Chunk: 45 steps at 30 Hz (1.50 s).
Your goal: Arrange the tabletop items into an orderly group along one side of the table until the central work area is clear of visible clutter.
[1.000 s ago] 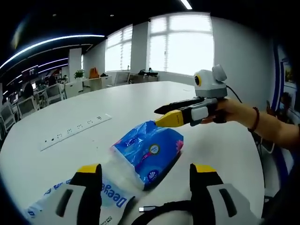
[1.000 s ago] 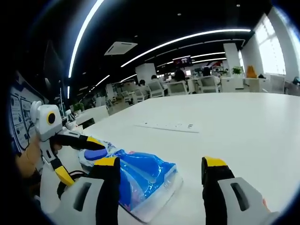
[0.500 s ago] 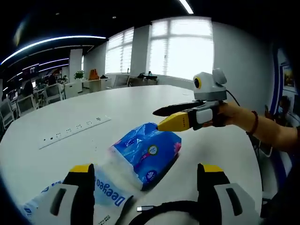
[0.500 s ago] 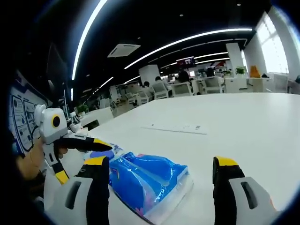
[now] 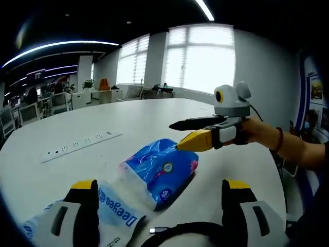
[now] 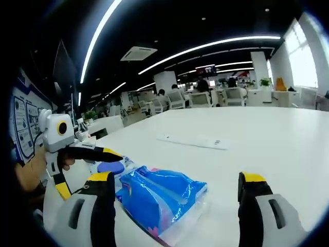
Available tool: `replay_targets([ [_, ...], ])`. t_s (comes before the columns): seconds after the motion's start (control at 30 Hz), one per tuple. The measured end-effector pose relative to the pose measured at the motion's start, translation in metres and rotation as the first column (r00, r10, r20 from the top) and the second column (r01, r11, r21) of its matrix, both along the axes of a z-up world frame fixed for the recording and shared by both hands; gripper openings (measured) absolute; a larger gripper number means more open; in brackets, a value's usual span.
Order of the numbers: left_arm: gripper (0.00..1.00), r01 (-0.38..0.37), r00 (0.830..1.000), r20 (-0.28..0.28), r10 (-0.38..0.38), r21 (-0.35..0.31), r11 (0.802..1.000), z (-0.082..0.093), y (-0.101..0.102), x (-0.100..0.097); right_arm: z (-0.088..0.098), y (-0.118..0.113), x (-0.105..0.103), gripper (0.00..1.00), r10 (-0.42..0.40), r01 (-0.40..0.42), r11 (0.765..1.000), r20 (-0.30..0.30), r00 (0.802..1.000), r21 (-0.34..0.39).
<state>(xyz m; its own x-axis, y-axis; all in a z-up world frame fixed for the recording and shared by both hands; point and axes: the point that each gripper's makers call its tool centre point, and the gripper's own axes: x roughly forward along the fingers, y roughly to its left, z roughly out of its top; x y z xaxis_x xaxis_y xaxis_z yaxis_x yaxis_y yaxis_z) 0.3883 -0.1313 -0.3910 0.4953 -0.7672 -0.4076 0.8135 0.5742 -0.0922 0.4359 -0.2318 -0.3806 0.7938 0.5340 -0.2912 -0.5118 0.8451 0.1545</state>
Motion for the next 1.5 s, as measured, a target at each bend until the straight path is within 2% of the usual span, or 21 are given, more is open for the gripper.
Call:
replay_targets([
  [0.17, 1.00, -0.004, 1.000, 0.004, 0.004, -0.005, 1.000, 0.000, 0.001, 0.000, 0.004, 0.000, -0.001, 0.96, -0.002, 0.001, 1.000, 0.010, 1.000, 0.016],
  [0.4, 1.00, -0.011, 1.000, 0.003, 0.011, -0.013, 1.000, 0.003, 0.003, 0.000, 0.003, 0.001, -0.005, 0.94, 0.006, -0.006, 1.000, 0.003, 1.000, -0.006],
  [0.67, 1.00, -0.013, 1.000, 0.008, 0.013, -0.023, 1.000, 0.008, 0.008, -0.002, 0.005, 0.002, -0.010, 0.92, 0.007, -0.007, 1.000, -0.001, 1.000, 0.003],
  [0.83, 1.00, -0.012, 1.000, -0.018, 0.011, -0.064, 0.998, 0.011, 0.012, -0.006, 0.005, 0.002, -0.012, 0.90, 0.009, -0.009, 1.000, -0.004, 1.000, -0.001],
  [1.5, 1.00, -0.009, 1.000, -0.006, 0.008, -0.075, 0.997, 0.014, 0.023, -0.008, 0.007, 0.007, -0.020, 0.85, 0.025, -0.025, 1.000, 0.001, 1.000, 0.000],
])
